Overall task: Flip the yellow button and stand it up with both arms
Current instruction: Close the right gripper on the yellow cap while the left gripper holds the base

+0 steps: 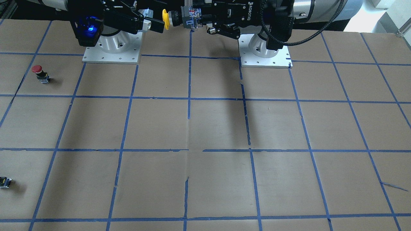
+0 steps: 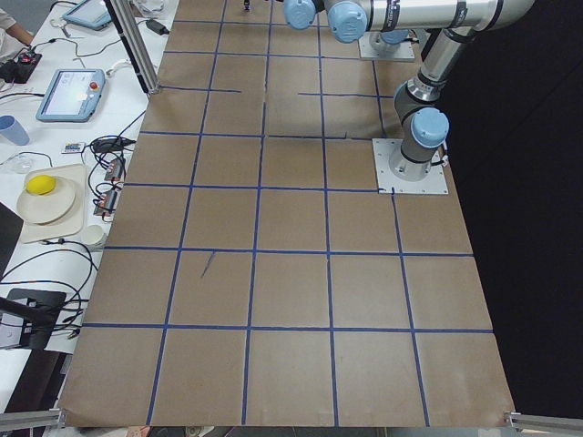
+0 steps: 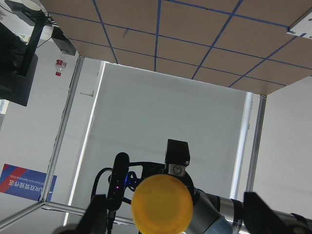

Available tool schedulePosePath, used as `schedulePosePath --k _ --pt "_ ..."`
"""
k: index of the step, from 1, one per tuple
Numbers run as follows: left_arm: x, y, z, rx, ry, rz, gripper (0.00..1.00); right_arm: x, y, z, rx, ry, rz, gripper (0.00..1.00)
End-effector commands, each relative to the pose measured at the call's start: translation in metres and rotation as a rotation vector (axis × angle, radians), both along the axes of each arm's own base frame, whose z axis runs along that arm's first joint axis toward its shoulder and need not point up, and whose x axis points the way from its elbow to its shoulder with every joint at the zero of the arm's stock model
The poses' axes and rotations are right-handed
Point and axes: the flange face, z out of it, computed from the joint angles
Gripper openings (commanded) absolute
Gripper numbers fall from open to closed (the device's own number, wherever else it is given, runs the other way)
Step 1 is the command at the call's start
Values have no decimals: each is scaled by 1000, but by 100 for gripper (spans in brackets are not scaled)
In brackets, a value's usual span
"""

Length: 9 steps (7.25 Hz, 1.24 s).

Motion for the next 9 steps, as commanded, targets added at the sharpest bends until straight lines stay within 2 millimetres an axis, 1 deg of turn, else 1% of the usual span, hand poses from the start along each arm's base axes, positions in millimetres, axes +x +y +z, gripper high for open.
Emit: schedulePosePath --k 1,2,3,4,6,8,9 --pt "0 -1 1 -4 11 7 9 1 1 -5 11 -2 1 95" --pt "0 0 1 -4 11 7 9 1 1 -5 10 -4 0 93" --pt "0 -1 1 -3 11 7 9 1 1 -2 5 -28 -10 90" --pt "0 -1 1 -3 11 7 9 2 0 2 -1 -59 -23 89" --pt "0 -1 0 -1 13 8 9 3 0 0 5 -62 -22 89" --pt "0 -1 0 0 13 8 9 2 -1 -4 14 -63 -24 78" --pt "0 -1 0 0 13 8 9 3 0 -4 14 -63 -23 65"
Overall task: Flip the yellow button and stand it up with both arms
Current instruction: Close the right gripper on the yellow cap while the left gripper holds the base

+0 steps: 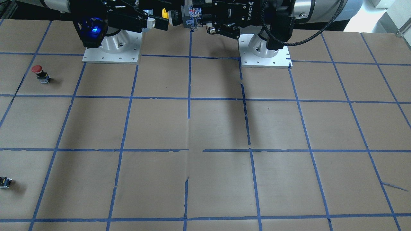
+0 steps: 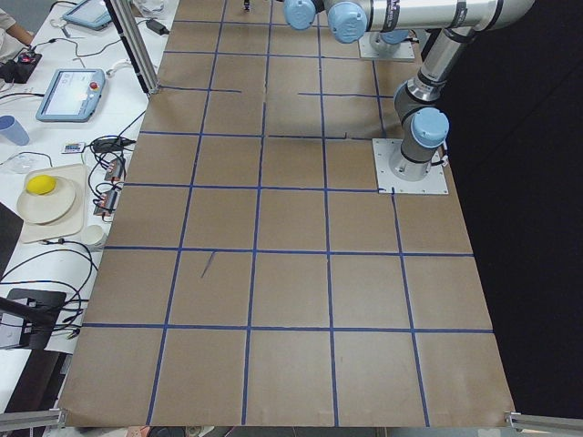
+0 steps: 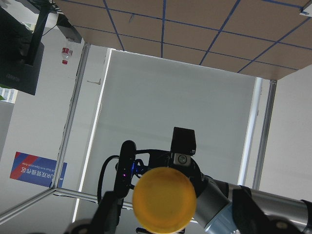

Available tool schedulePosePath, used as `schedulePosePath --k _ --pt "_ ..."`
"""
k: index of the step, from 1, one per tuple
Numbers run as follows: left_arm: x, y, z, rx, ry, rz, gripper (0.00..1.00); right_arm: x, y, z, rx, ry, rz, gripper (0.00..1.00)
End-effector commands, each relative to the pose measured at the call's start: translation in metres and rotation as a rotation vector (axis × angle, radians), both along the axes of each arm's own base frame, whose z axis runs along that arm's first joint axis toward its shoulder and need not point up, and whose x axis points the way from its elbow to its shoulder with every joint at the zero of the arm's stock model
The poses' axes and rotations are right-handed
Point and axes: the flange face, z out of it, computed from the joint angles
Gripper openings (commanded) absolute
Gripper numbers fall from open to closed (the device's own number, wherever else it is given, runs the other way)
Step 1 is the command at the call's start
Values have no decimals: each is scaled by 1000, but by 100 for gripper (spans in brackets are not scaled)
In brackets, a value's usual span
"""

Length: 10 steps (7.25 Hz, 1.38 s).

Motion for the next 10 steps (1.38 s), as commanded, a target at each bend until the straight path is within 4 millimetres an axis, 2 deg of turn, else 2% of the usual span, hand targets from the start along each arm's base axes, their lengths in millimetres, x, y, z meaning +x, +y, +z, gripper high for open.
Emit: schedulePosePath --k 1,2,3,4,5,6,9,10 --pt "0 0 0 2 0 0 9 0 0 -1 1 -2 -1 45" --pt "0 0 0 3 0 0 10 0 0 0 -2 -1 -1 34" --pt "0 1 0 4 -1 0 12 0 2 2 -7 -5 -3 29" --pt "0 1 0 5 -2 -1 23 0 1 3 -5 -15 -8 27" --pt "0 1 0 7 -2 -1 84 0 2 3 -7 -15 -8 25" --pt "0 1 1 4 -5 -3 99 0 1 3 -6 -18 -9 24" --pt "1 0 0 9 -9 -3 99 -1 -1 1 -2 -14 -9 24" --pt "4 -2 -3 22 -15 -2 99 -8 -5 0 -15 3 -17 24"
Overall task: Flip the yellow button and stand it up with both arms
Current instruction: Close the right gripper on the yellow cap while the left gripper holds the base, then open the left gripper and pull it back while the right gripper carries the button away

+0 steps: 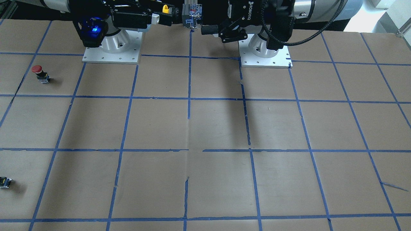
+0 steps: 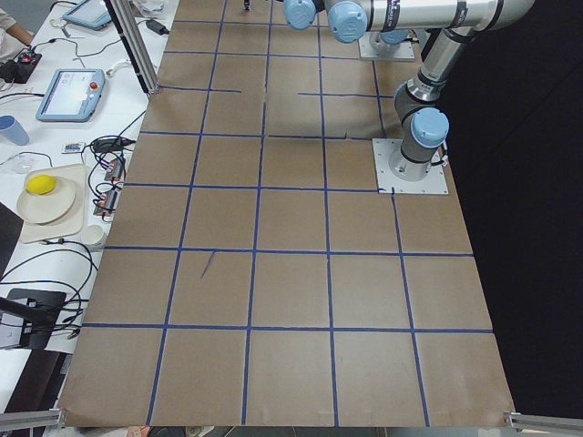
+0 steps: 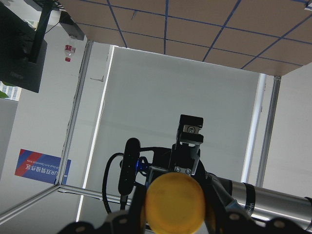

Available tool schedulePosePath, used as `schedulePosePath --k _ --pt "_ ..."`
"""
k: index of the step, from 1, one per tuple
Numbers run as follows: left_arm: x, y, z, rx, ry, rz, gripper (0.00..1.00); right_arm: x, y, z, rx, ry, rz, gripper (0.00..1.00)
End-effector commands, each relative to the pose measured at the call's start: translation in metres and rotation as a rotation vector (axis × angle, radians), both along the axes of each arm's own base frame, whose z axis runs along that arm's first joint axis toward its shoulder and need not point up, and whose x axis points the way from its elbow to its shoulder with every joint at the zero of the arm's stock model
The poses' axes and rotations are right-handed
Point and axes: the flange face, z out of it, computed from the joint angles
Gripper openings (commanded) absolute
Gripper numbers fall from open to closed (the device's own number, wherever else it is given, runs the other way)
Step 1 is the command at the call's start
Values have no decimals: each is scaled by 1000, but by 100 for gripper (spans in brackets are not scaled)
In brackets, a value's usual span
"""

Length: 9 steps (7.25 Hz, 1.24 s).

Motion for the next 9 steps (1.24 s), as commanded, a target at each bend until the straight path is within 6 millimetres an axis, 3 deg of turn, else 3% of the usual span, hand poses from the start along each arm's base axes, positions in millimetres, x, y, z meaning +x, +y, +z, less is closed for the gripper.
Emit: schedulePosePath --k 1,2,5,7,8,9 --pt "3 -9 -4 53 -7 2 99 -18 -7 -5 -70 119 12 24" --pt "4 -20 -7 44 -21 -2 100 -33 -9 -11 -114 260 37 24" --pt "5 -32 4 58 -66 12 99 -46 -9 -12 -307 501 137 24" --pt "9 -42 22 32 -76 49 99 -63 0 -27 -507 727 384 24" --pt "12 -55 18 62 -123 74 99 -73 7 -30 -590 832 526 24" --pt "12 -68 -3 31 -275 78 99 -87 12 -38 -694 932 746 24"
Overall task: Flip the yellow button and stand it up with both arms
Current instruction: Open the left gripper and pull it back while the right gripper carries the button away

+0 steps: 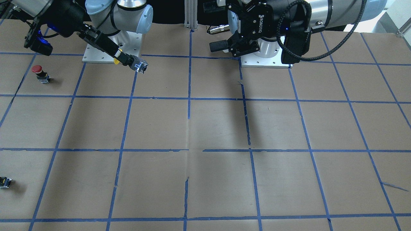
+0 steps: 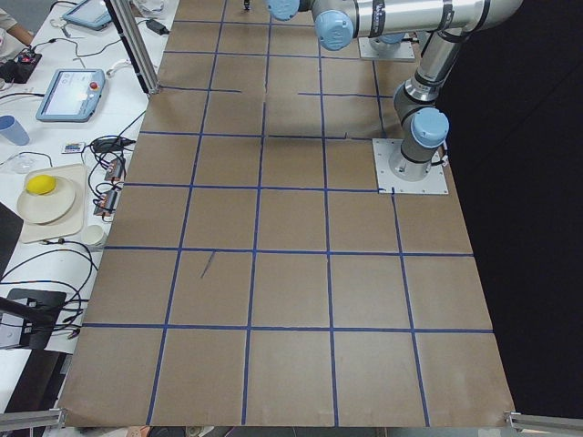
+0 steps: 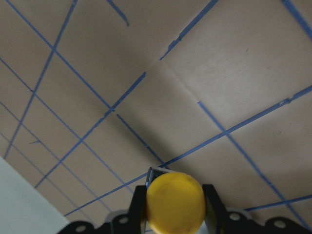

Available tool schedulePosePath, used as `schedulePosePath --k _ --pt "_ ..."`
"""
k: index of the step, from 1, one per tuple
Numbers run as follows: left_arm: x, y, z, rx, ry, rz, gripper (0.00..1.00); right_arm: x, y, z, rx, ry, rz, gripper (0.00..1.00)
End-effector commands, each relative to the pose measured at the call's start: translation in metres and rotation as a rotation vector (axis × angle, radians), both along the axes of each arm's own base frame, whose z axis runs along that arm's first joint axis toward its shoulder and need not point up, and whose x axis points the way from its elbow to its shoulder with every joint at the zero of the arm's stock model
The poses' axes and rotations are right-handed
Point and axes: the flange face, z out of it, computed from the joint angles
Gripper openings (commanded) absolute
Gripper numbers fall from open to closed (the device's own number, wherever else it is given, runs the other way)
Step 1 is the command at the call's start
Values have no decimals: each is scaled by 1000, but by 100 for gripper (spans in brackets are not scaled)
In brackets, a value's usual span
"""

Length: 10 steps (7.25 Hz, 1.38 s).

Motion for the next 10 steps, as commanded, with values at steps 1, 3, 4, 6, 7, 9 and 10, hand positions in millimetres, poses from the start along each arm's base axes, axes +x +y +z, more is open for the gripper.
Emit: schedulePosePath --k 1,3,4,6,7,9,10 --pt "-13 -18 -23 -40 -183 -11 99 -28 8 -10 -101 285 422 23" --pt "-29 -12 -39 -104 -475 -31 99 -81 3 -26 -132 386 542 22" --pt "-20 -16 -45 -102 -627 -16 99 -119 1 -44 -188 427 664 22" --pt "6 -16 -56 -42 -969 -4 99 -178 5 -89 -288 486 750 22" --pt "22 -13 -63 14 -1123 -13 99 -197 7 -105 -348 541 814 22" --pt "45 -12 -69 7 -1327 -70 100 -225 17 -144 -398 605 812 22" --pt "46 -2 -55 -59 -1380 -129 100 -235 16 -167 -415 641 819 22"
